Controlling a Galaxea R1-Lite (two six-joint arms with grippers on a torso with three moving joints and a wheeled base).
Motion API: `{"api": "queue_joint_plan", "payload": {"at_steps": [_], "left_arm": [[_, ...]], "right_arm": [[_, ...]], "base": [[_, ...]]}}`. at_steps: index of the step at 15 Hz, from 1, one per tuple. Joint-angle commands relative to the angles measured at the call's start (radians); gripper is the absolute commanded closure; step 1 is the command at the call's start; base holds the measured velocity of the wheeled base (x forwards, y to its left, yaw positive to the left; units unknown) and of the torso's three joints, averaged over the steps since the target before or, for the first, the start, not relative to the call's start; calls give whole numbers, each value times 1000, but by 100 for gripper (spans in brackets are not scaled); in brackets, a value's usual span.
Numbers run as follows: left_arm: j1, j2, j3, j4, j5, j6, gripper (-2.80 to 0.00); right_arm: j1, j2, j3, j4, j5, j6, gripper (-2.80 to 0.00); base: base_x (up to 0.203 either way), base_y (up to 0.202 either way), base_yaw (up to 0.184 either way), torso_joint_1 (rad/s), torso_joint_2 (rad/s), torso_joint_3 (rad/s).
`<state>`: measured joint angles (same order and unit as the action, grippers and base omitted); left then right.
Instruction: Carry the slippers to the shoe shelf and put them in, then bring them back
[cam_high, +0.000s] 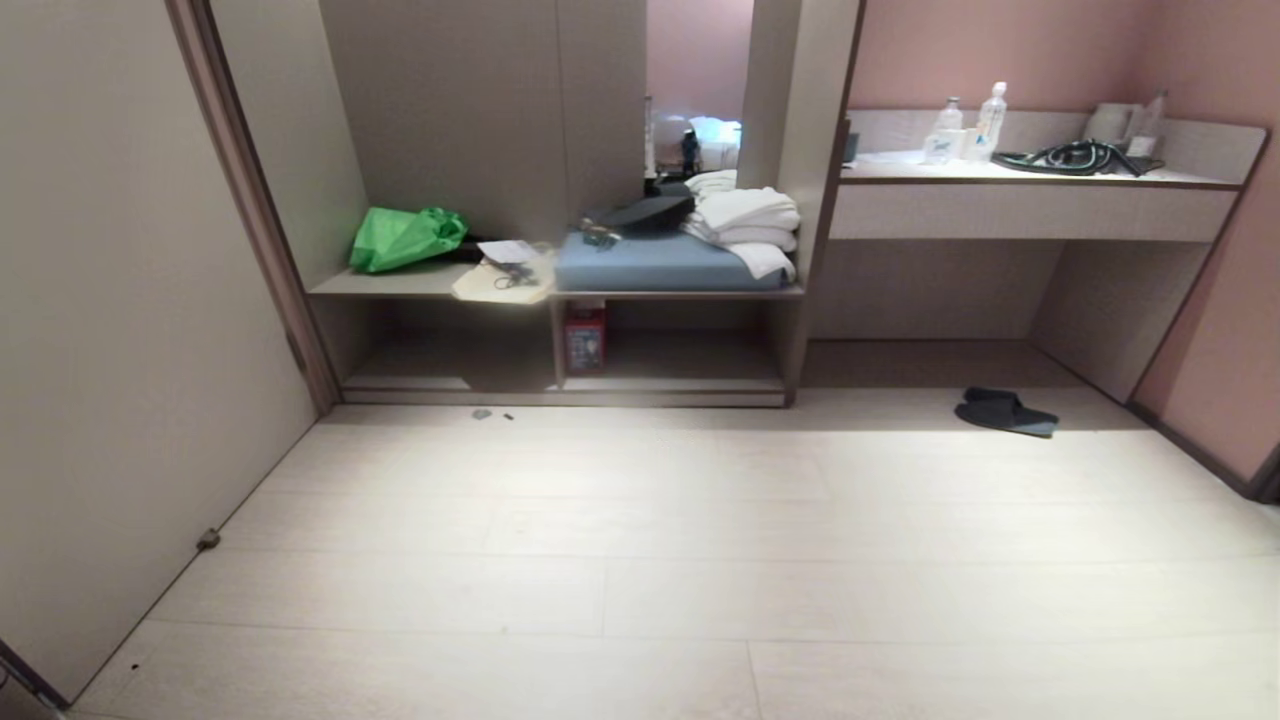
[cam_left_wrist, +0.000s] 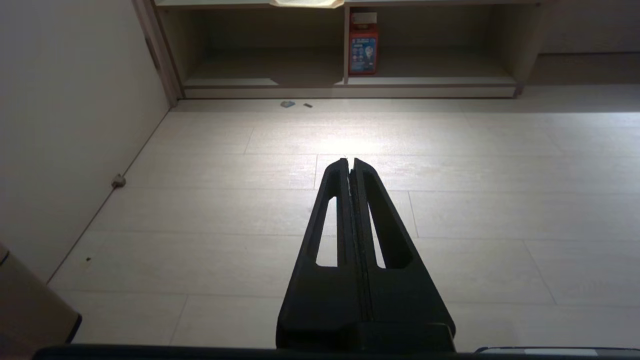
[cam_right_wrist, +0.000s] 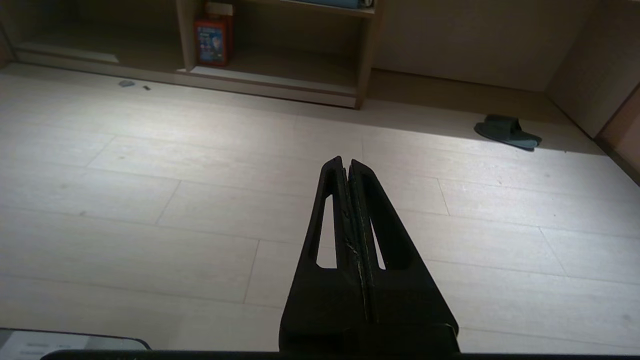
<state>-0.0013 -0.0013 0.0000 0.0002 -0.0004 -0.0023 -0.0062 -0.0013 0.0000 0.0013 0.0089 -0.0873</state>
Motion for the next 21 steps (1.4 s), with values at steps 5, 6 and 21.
{"api": "queue_joint_plan", "payload": {"at_steps": [5, 6, 21], "left_arm": [[0, 1, 0, 0, 0, -1, 0], [0, 0, 0, 0, 0, -1, 0], [0, 1, 0, 0, 0, -1, 0]], "right_arm": [[0, 1, 0, 0, 0, -5, 0], [0, 1, 0, 0, 0, -3, 0], [0, 1, 0, -1, 2, -9, 0]], "base": [[-120, 0, 1, 1, 2, 3], [0, 0, 0, 0, 0, 0], [-1, 3, -75, 1, 1, 1]]}}
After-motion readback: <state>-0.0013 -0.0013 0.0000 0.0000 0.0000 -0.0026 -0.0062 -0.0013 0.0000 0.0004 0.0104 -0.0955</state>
